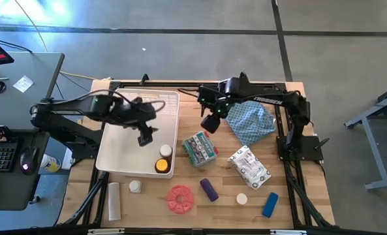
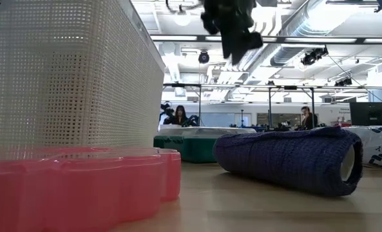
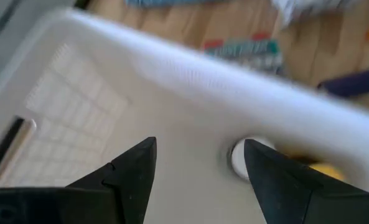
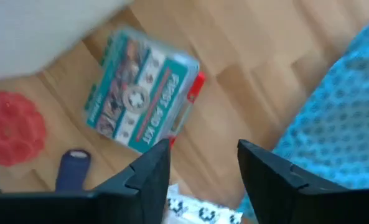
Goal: Pick & place medical supplies in basket/bin
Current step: Put the blue first aid kit into the white bin
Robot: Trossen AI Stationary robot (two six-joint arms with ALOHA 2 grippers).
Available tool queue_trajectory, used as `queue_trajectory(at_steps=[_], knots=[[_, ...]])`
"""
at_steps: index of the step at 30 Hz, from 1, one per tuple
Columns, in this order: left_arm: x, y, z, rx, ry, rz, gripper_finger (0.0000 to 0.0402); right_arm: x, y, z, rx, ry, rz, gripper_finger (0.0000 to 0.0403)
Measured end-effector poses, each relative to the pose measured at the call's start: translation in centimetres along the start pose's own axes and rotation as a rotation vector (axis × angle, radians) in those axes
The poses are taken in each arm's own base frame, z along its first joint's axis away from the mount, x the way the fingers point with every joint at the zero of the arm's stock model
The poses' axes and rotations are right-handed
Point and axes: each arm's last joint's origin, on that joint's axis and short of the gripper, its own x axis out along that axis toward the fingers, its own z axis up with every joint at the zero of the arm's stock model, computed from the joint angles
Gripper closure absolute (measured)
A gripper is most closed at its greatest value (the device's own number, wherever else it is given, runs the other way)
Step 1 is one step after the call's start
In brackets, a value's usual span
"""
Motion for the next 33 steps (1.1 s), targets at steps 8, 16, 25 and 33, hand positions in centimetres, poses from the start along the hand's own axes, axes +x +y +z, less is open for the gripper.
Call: queue_trajectory(at_steps=[8,16,25,33], knots=[[-3.6,0.5,2.1,-0.043,-0.147,-0.019,0.0126,7.6,-0.7,-1.0,0.051,0.116,0.151,0.0252],[-3.7,0.6,2.0,-0.037,-0.137,-0.006,0.0126,10.6,-0.9,-1.8,0.091,0.077,0.091,0.0265],[-3.7,0.6,1.9,-0.034,-0.125,0.000,0.0126,13.3,-0.9,-2.9,0.118,0.048,0.109,0.0265],[-3.7,0.6,1.9,-0.051,-0.125,-0.001,0.0126,14.4,-1.4,-3.3,0.132,0.017,0.080,0.0265]])
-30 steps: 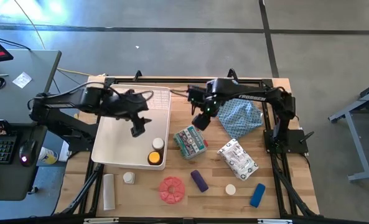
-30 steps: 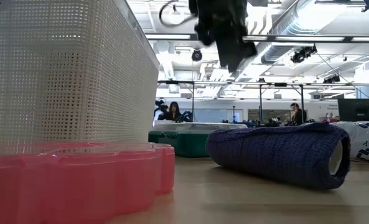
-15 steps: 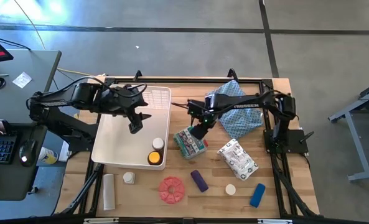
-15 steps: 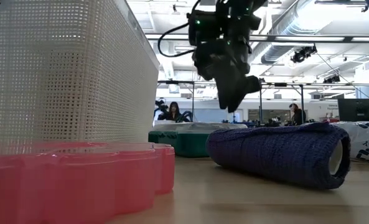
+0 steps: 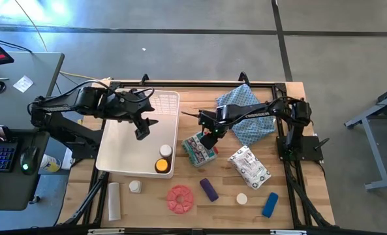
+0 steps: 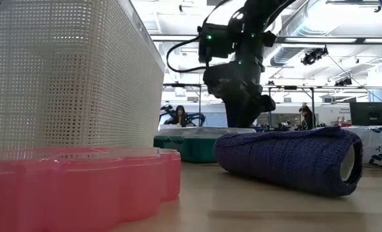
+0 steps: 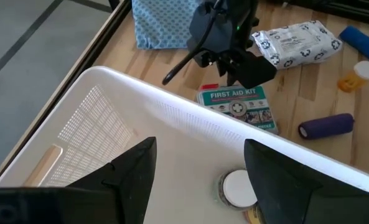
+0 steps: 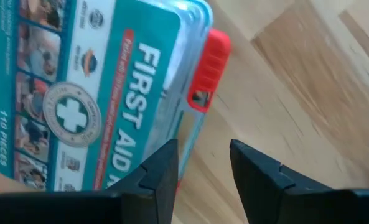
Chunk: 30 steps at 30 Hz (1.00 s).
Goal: Pick & place medical supplies in basket/bin
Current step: Put the blue first aid kit into the white bin
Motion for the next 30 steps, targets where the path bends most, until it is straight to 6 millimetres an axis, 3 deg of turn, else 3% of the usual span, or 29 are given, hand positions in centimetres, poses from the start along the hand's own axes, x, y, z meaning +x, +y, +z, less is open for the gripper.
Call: queue_trajectory(at_steps=[15,19,25,30], knots=[[0.0,0.0,0.0,0.000,0.000,0.000,0.0126,1.2,-0.6,-0.4,0.016,-0.027,0.001,0.0269],[0.0,0.0,0.0,0.000,0.000,0.000,0.0126,1.2,-0.6,-0.3,0.014,-0.054,-0.020,0.0298],[0.0,0.1,0.0,0.000,-0.007,0.018,0.0126,1.2,-0.5,-0.1,-0.003,-0.085,-0.015,0.0390],[0.0,0.1,0.0,0.000,-0.007,0.019,0.0126,1.0,-0.8,0.0,-0.016,-0.061,0.009,0.0386]])
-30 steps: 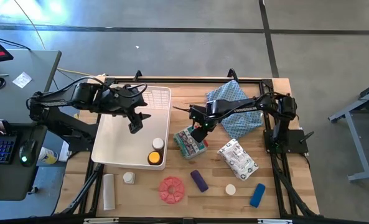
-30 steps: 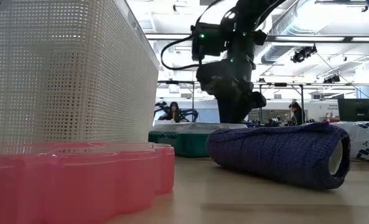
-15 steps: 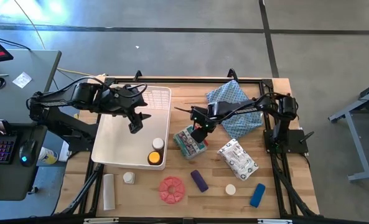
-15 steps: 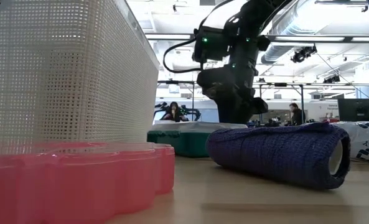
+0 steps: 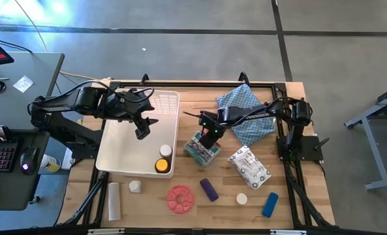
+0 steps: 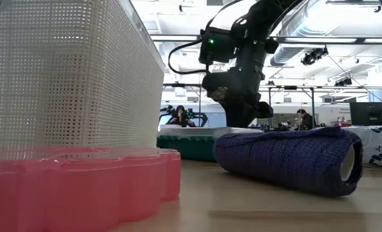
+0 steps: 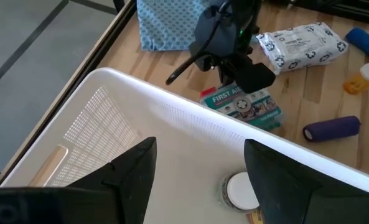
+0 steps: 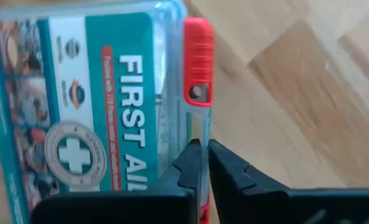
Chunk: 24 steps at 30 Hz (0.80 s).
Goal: Pick & place medical supplies in basket/bin
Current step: Put the blue first aid kit into the white bin
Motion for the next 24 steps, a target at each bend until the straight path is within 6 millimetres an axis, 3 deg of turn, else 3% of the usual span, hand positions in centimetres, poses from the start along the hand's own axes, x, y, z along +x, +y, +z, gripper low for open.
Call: queue_trajectory(at_steps=[4,9,13,18,24], knots=[[0.0,0.0,0.0,-0.001,0.001,-0.004,0.0126,-2.1,-0.2,-0.4,-0.036,0.009,0.016,0.0397],[0.0,-0.1,0.1,-0.076,-0.012,-0.010,0.0126,-7.3,-0.4,-0.9,-0.055,-0.102,0.050,0.0399],[-0.1,-0.5,1.3,-0.228,-0.110,-0.098,0.0126,-11.8,-0.6,-1.5,-0.077,-0.241,0.110,0.0400],[-0.3,-0.9,2.7,-0.455,-0.163,-0.312,0.0126,-16.0,-0.7,-2.8,-0.114,-0.341,0.217,0.0401],[0.5,1.0,3.8,-0.831,-0.108,-0.406,0.0126,-18.9,0.3,-4.2,-0.169,-0.461,0.314,0.0402]])
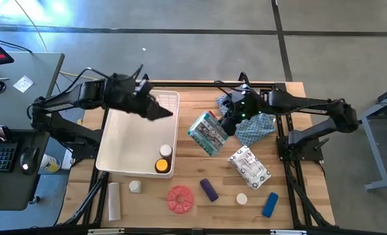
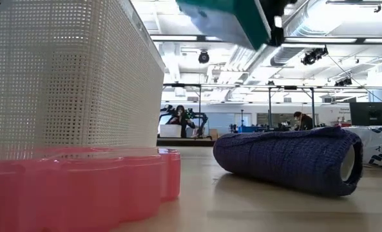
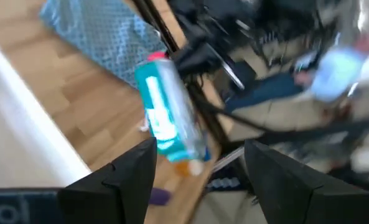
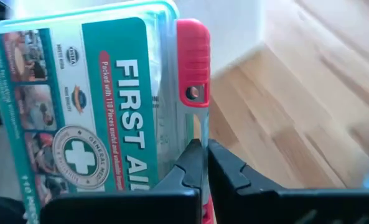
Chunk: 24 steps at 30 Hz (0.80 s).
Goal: Pick & place medical supplies in basket/bin
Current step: Put the blue first aid kit into the white bin
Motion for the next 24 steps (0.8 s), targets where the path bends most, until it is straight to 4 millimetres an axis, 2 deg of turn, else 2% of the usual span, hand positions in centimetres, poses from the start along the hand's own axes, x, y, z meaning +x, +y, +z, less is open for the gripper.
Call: queue_trajectory(at_steps=[3,11,13,18,24], knots=[[0.3,0.5,0.8,-0.117,0.014,0.003,0.0126,-0.5,1.3,0.6,-0.034,-0.060,0.026,0.0402],[3.3,0.9,1.5,-0.255,0.206,-0.059,0.0126,0.4,3.3,2.9,-0.146,-0.134,-0.073,0.0403],[4.5,1.0,1.5,-0.264,0.256,-0.062,0.0126,0.4,3.6,3.4,-0.169,-0.135,-0.090,0.0403],[5.9,1.3,1.2,-0.286,0.365,-0.053,0.0126,0.6,3.9,3.8,-0.231,-0.119,-0.084,0.0403],[6.8,1.5,1.2,-0.296,0.372,-0.040,0.0126,0.5,3.8,3.7,-0.272,-0.101,-0.092,0.0403]])
